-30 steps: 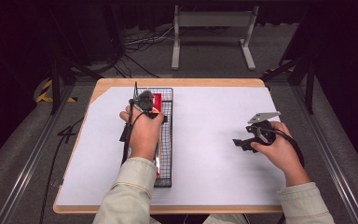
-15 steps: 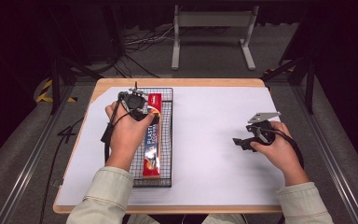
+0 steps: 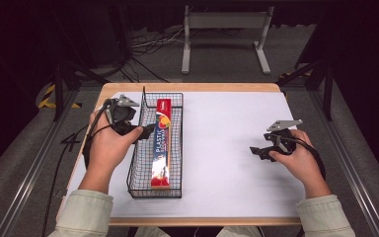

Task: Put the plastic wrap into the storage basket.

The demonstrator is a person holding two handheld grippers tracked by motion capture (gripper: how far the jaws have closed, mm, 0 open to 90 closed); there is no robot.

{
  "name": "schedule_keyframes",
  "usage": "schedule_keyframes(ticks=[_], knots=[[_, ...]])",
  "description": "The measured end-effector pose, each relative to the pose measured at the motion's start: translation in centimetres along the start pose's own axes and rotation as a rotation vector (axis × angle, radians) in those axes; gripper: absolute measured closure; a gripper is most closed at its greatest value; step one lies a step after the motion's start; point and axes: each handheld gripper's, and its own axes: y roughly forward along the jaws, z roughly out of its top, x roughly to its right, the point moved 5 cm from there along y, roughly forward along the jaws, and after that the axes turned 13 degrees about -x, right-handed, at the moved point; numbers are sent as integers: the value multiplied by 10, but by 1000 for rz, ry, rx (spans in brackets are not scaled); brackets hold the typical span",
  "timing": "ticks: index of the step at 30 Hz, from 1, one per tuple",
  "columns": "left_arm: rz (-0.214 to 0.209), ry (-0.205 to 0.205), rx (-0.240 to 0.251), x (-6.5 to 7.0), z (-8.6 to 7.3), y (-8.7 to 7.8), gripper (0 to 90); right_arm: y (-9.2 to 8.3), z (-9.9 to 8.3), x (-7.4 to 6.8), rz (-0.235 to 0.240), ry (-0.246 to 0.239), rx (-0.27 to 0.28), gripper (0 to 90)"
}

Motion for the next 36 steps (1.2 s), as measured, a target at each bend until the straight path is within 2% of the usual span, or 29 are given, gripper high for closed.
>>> schedule_keyframes(ticks=[2, 5, 7, 8, 9, 11, 13, 14, 15, 16, 17, 19, 25, 27, 33, 36], knots=[[14, 24, 5, -7, -8, -4, 202, 0, 0, 0, 1, 2, 1, 209], [-24, 57, 5, -16, -22, -8, 195, -1, 0, 0, 2, 1, 3, 209], [-34, 82, -16, -21, -31, -9, 190, 0, 0, -1, 2, -2, 4, 208], [-34, 82, -16, -21, -31, -9, 189, 0, 0, -1, 2, -3, 3, 208], [-33, 88, -27, -27, -41, -12, 186, 0, 0, -1, 1, -2, 3, 208], [-37, 81, -29, -30, -46, -13, 179, 0, 0, -1, 0, -1, 2, 208], [-31, 85, -48, -37, -61, -12, 170, 1, -1, -1, -4, 0, -3, 208], [-31, 85, -48, -37, -61, -12, 168, 1, -1, -1, -4, 0, -3, 208], [-17, 96, -59, -42, -68, -11, 168, 1, -2, -1, -7, 0, -2, 208], [-22, 97, -55, -49, -78, -8, 158, 2, -3, 0, 0, 6, 1, 208], [-22, 97, -55, -49, -78, -8, 155, 2, -4, 0, 0, 6, 0, 208], [-31, 79, -36, -56, -91, -6, 151, 2, -5, 1, 2, 10, 4, 208], [-52, 59, 13, -60, -109, -2, 153, 3, -8, 3, 6, 19, 8, 208], [-57, 20, 29, -62, -118, 2, 155, 4, -9, 4, 6, 26, 8, 211], [-50, 4, 20, -64, -135, 18, 153, 10, -11, 1, 16, 35, 2, 211], [-66, -13, 39, -64, -143, 25, 151, 12, -13, 0, 17, 30, -3, 211]])
